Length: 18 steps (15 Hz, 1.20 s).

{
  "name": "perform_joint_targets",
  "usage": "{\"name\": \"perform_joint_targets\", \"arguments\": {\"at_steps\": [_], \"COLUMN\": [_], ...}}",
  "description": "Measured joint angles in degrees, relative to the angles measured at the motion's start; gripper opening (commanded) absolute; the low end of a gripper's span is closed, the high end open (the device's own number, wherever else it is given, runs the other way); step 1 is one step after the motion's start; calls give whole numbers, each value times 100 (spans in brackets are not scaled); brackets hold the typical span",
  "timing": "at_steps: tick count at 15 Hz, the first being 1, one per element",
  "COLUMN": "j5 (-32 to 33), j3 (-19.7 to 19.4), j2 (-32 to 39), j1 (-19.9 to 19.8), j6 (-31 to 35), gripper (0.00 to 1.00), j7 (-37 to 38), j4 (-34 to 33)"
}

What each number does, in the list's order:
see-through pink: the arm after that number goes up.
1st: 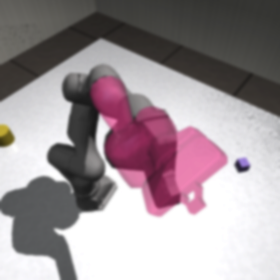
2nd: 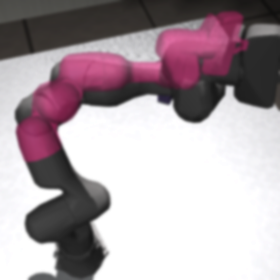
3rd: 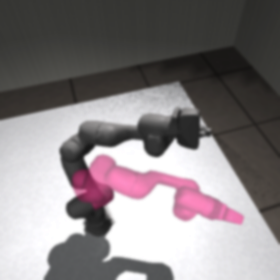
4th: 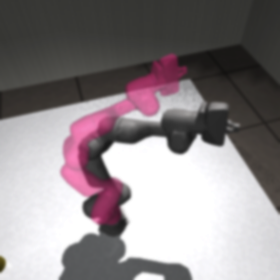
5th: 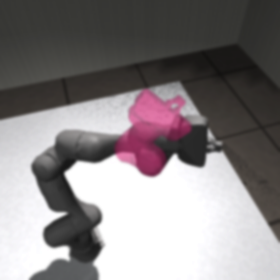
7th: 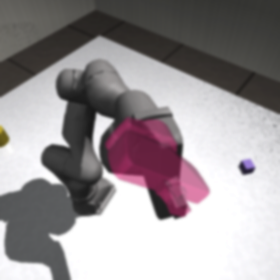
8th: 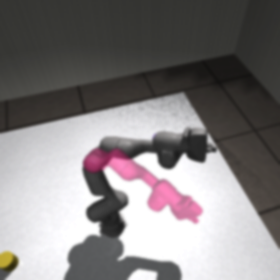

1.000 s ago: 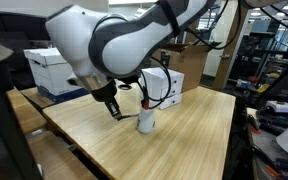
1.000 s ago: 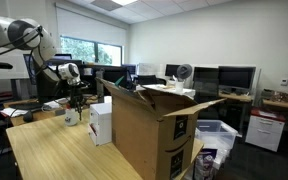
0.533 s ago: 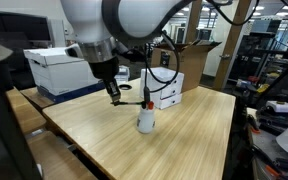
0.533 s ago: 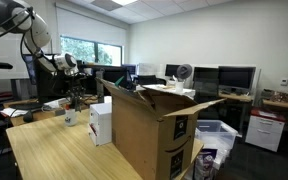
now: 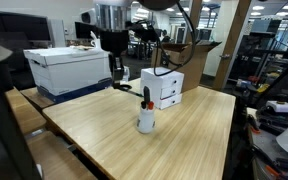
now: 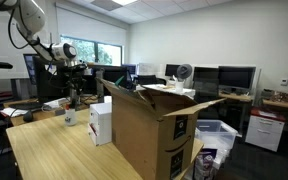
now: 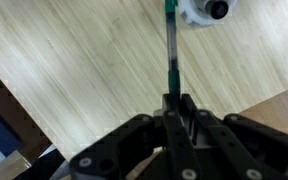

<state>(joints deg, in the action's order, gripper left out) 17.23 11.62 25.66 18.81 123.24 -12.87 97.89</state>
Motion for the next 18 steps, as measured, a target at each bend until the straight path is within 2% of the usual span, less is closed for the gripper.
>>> {"name": "perform_joint_targets", "arguments": {"at_steps": [13, 18], "j5": [-1790, -2604], "j3": [104, 105], "j2": [-1485, -1834], "j1": [-733, -911], "j6": [1667, 2433], "gripper": [7, 7], "j7": [-73, -465], "j4": [1493, 2151]}}
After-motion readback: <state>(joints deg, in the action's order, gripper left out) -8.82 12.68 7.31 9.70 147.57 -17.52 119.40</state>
